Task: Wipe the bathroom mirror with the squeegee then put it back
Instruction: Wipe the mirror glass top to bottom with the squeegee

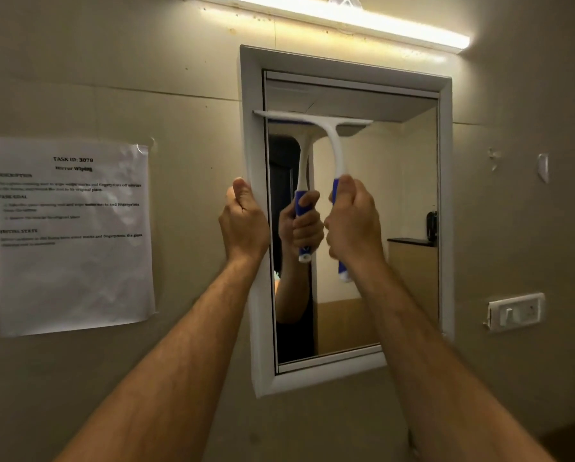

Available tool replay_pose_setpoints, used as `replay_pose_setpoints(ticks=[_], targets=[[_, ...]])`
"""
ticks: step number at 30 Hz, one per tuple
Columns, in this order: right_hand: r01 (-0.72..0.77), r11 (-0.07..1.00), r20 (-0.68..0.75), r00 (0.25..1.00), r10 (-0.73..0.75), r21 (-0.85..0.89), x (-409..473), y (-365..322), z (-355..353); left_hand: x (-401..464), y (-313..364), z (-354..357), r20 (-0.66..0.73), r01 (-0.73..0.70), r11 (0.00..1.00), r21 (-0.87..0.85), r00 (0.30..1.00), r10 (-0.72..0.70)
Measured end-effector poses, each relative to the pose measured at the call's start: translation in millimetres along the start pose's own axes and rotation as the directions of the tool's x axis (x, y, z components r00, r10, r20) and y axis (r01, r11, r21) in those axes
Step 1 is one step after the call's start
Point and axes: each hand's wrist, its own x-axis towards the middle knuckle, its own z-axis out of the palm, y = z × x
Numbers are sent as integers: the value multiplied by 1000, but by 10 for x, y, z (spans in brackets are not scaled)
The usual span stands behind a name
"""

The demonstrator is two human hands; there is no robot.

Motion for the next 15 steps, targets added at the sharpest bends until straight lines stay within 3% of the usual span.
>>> replay_pose_setpoints(ticks=[8, 15], targets=[[-5, 998, 36, 999, 7, -69, -860, 782, -4, 3, 7, -50, 51, 114, 986, -120, 993, -109], [12, 999, -52, 999, -10, 36, -364, 509, -80, -19, -21, -57, 53, 76, 986, -145, 996, -69]])
